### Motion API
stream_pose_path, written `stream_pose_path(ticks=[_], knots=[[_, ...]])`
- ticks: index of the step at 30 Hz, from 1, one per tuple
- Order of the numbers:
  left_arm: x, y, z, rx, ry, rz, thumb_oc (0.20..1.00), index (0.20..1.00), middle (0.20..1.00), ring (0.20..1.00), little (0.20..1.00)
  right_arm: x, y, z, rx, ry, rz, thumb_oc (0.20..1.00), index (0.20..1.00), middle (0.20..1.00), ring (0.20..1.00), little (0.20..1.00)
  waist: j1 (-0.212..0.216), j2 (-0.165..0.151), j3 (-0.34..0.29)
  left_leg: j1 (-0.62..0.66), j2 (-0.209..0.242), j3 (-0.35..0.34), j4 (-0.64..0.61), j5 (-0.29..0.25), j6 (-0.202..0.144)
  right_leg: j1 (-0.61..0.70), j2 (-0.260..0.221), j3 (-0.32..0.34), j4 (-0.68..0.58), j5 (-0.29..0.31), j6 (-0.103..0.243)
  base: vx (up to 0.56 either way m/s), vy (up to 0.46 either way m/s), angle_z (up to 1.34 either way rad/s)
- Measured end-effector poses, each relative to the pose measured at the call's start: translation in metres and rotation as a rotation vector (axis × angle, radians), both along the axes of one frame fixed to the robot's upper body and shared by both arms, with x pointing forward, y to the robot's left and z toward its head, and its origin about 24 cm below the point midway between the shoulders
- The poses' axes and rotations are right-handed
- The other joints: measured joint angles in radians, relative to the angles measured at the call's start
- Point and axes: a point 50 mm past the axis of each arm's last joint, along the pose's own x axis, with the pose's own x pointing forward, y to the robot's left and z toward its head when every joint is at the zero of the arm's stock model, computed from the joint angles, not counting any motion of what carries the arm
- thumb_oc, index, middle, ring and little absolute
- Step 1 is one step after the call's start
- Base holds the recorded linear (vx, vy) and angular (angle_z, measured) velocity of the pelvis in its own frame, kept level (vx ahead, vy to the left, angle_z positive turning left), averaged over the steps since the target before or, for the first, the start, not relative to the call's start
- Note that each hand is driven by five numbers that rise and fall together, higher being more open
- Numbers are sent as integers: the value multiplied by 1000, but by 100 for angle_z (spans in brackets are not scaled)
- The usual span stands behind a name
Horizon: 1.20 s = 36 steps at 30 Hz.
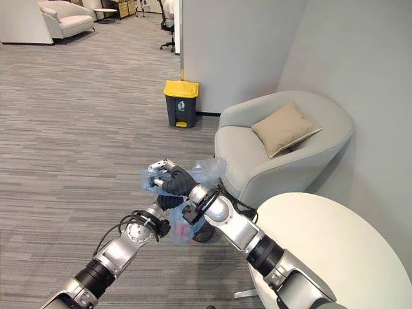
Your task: Gather garbage on tea table into small bin, then transfer packed bag to large trash can.
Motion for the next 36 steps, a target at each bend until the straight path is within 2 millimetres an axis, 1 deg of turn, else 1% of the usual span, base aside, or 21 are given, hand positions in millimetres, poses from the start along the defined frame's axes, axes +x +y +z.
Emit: stream_pose_path(ticks=[1,5,8,9,11,14,17,20,21,22,24,25,26,28,30,31,32,34,35,36], knots=[[-2,4,-1,-11,3,19,200,200,200,200,200,1,-2,0,-21,-21,-9,1000,1000,1000,1000,1000,-1,0,0,0,0,-1,0,0,0,0,0,0,0,0,0,0,0,0],[-3,10,-3,-41,19,51,200,200,200,200,200,3,-9,-2,-113,-87,-38,1000,1000,1000,1000,1000,0,0,0,0,0,-3,0,0,0,1,0,-1,0,0,0,0,0,0],[-4,20,-4,-56,21,100,200,200,200,200,200,4,-20,1,-211,-192,-72,1000,1000,1000,1000,1000,0,0,0,0,0,-3,0,0,0,0,0,-1,0,0,0,0,0,0],[-5,24,-4,-60,21,116,200,200,200,200,200,3,-25,6,-237,-243,-89,1000,1000,1000,1000,1000,0,-1,0,0,0,-3,0,0,0,1,0,-1,0,0,0,0,0,0],[-10,34,-7,-61,25,153,200,200,200,200,200,6,-41,24,-270,-375,-172,1000,1000,1000,1000,1000,0,0,1,0,0,-3,0,0,0,1,0,-1,0,0,0,0,0,0],[-19,46,-16,-67,51,210,200,200,200,200,200,0,-55,38,-261,-483,-241,1000,1000,1000,1000,1000,-1,0,1,1,0,-1,0,-1,2,1,0,0,-1,0,0,0,0,0],[-25,52,-23,-58,74,233,200,200,200,200,200,-4,-61,36,-268,-498,-266,1000,1000,1000,1000,1000,-2,-1,1,2,0,0,0,-2,3,1,0,1,-1,0,1,0,0,0],[-32,65,-29,-63,96,293,200,200,200,200,200,-10,-71,27,-255,-466,-299,1000,1000,1000,1000,1000,-3,0,1,2,0,3,-1,-4,4,1,0,2,-6,-1,1,0,0,0],[-36,75,-31,-64,105,329,200,200,200,200,200,-15,-86,15,-245,-414,-347,1000,1000,1000,1000,1000,-5,-1,1,2,0,10,-1,-5,6,1,0,3,-5,-1,2,0,0,0],[-40,82,-34,-63,115,363,200,200,200,200,200,-17,-94,6,-257,-374,-376,1000,1000,1000,1000,1000,-4,0,2,4,0,11,-1,-6,7,2,-1,4,-6,-1,2,7,2,-5],[-45,91,-38,-48,130,385,200,200,200,200,200,-22,-110,-10,-256,-285,-427,1000,1000,1000,1000,1000,-7,3,4,3,-1,14,-1,-6,8,-1,-1,9,-6,-1,3,8,11,-8],[-57,107,-46,-37,165,439,200,200,200,200,200,-34,-138,-42,-267,-111,-522,1000,1000,1000,1000,1000,-8,6,6,4,-2,14,-1,-7,9,-2,-1,13,-6,-2,5,-5,13,-6],[-63,113,-49,-32,184,459,200,200,200,200,200,-39,-149,-56,-272,-32,-560,1000,1000,1000,1000,1000,-10,9,8,4,-3,14,-3,-8,10,-3,-1,15,-6,-2,5,-6,5,-8],[-77,127,-56,-18,226,495,200,200,200,200,200,-55,-175,-90,-323,152,-644,1000,1000,1000,1000,1000,-14,17,17,4,-4,16,-7,-10,12,-4,-2,20,-6,-2,6,-10,1,-5],[-82,134,-59,-10,245,507,200,200,200,200,200,-64,-189,-106,-326,241,-697,1000,1000,1000,1000,1000,-17,22,21,3,-4,14,-7,-10,12,-5,-2,20,-6,-2,6,0,0,0],[-91,142,-63,-5,268,527,200,200,200,200,200,-74,-202,-121,-339,322,-743,1000,1000,1000,1000,1000,-18,27,23,3,-4,14,-7,-11,12,-3,-2,19,-6,-3,7,0,0,0],[-96,146,-65,-1,284,542,200,200,200,200,200,-80,-209,-128,-359,365,-765,1000,1000,1000,1000,1000,-20,28,24,3,-4,14,-7,-11,12,-4,-2,19,-6,-3,7,0,0,0],[-104,152,-69,11,313,550,200,200,200,200,200,-87,-213,-134,-376,404,-775,1000,1000,1000,1000,1000,-20,34,34,-2,-3,13,-7,-12,13,-6,-2,19,-6,-2,7,0,0,0],[-107,154,-69,5,313,556,200,200,200,200,200,-87,-216,-136,-364,411,-790,1000,1000,1000,1000,1000,-21,34,34,-1,-2,12,-7,-16,15,-4,-2,17,-6,-3,6,-12,-14,9],[-117,161,-75,12,346,581,200,200,200,200,200,-95,-224,-145,-378,464,-827,1000,1000,1000,1000,1000,-22,35,35,-2,-2,6,-7,-24,17,0,-2,8,-6,-5,5,-28,-21,15]])
